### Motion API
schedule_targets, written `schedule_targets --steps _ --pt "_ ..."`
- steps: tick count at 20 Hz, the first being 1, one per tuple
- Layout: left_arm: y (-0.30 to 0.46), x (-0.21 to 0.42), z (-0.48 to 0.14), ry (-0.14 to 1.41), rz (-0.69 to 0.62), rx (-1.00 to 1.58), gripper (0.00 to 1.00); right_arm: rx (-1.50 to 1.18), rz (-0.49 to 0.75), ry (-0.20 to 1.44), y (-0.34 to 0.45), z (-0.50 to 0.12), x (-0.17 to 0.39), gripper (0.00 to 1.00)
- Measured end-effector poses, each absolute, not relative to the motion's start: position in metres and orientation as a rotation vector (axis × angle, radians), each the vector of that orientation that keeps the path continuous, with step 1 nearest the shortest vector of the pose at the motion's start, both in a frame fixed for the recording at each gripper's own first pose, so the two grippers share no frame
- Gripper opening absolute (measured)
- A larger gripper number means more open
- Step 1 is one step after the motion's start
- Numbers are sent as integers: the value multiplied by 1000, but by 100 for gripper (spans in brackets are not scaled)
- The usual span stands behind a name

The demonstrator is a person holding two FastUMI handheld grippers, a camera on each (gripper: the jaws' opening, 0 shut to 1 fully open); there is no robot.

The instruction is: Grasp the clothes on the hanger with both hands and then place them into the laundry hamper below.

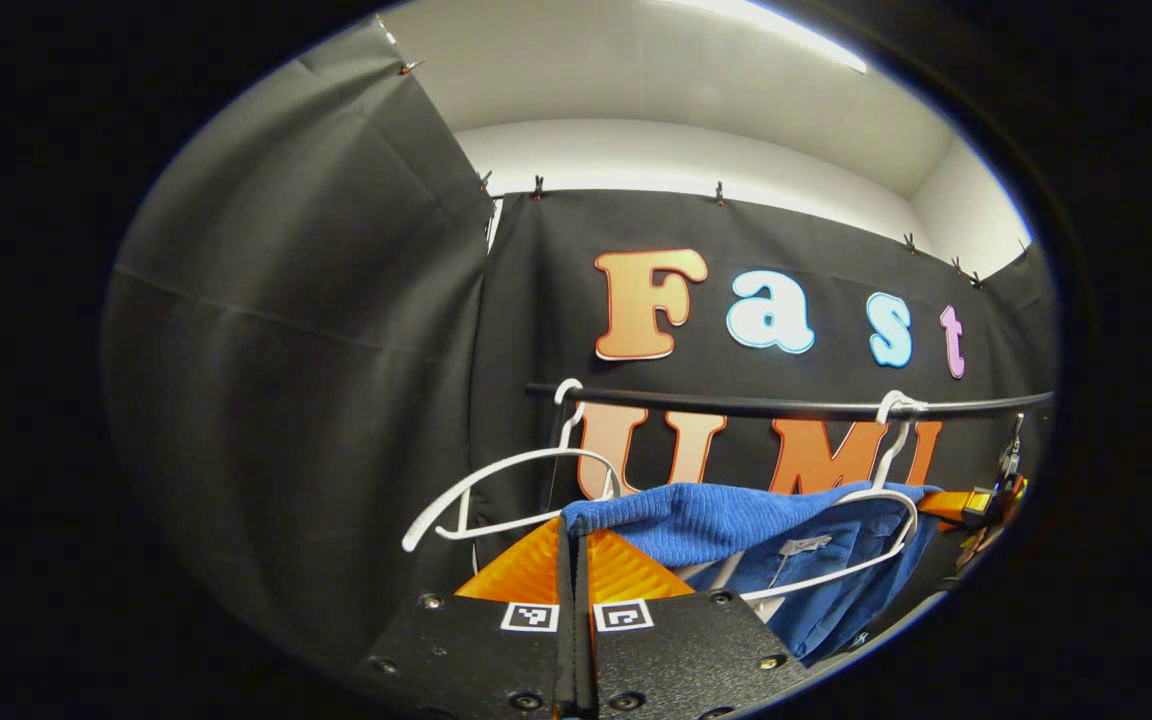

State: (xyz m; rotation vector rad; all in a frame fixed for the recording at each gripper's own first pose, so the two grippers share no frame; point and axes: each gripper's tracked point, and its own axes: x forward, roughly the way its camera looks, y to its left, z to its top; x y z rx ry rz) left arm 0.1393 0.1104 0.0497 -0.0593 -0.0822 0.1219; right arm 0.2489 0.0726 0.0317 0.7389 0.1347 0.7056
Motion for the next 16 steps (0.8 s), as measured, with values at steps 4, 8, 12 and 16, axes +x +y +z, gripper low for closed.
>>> schedule_targets --steps 4,8,12,16 --pt "109 150 22 -23 105 -113 0 741 681 159 73 18 259 8" --pt "109 157 3 15 86 -132 0 747 668 181 70 7 260 8" --pt "108 163 -8 42 70 -151 0 764 655 191 71 9 265 8" --pt "104 170 -17 69 60 -136 0 781 641 188 64 14 270 8"
